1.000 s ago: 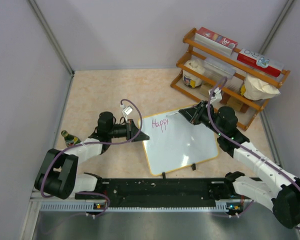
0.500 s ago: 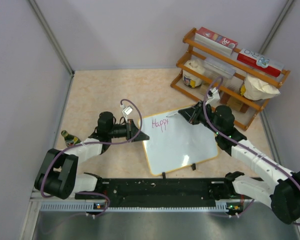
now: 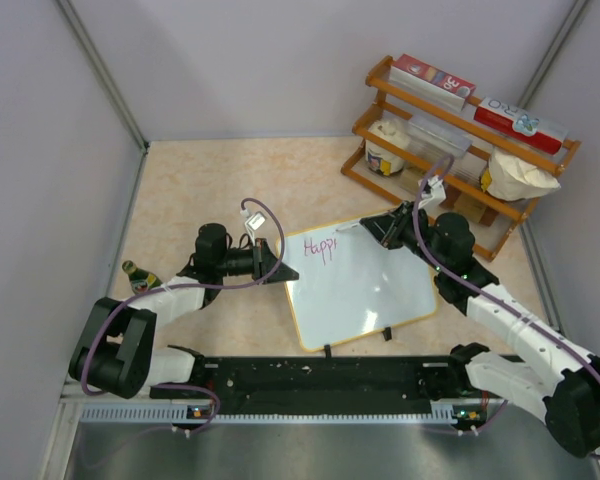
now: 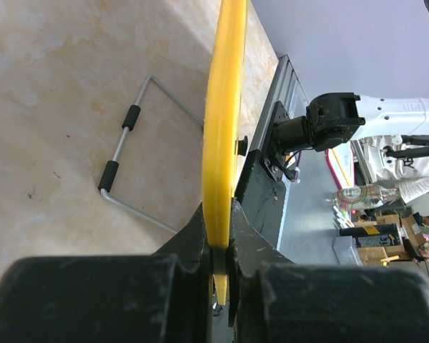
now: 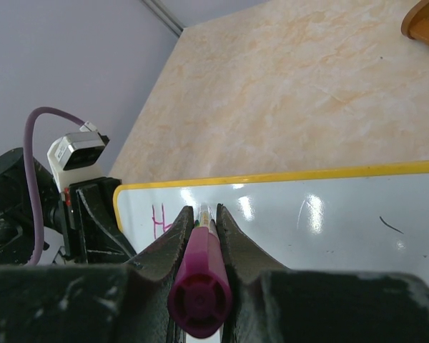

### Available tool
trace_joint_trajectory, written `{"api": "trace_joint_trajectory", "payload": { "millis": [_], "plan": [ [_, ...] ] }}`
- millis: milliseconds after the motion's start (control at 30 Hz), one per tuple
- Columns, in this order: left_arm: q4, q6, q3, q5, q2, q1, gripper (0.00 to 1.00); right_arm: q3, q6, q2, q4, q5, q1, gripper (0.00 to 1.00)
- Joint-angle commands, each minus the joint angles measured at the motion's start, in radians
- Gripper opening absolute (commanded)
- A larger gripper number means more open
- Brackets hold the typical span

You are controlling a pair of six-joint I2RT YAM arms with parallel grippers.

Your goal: Write a sentence on the whiteboard

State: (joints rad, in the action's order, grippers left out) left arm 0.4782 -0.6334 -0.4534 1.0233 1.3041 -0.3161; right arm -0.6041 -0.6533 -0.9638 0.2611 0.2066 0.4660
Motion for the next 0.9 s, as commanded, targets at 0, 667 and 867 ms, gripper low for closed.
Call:
{"api": "trace_joint_trajectory", "payload": {
  "millis": [0,667,867],
  "plan": [
    [-0.03,0.063,0.022,-0.028,-0.005,-0.011,0.0,0.003,0.021,0.019,0.01,-0.01,-0.012,0.0],
    [-0.012,0.054,0.033,-0.026,0.001,-0.011,0.0,0.061,0.053,0.025,-0.017,-0.012,-0.01,0.0],
    [-0.012,0.052,0.032,-0.025,0.004,-0.011,0.0,0.081,0.067,0.046,-0.039,0.001,-0.01,0.0]
  ]
}}
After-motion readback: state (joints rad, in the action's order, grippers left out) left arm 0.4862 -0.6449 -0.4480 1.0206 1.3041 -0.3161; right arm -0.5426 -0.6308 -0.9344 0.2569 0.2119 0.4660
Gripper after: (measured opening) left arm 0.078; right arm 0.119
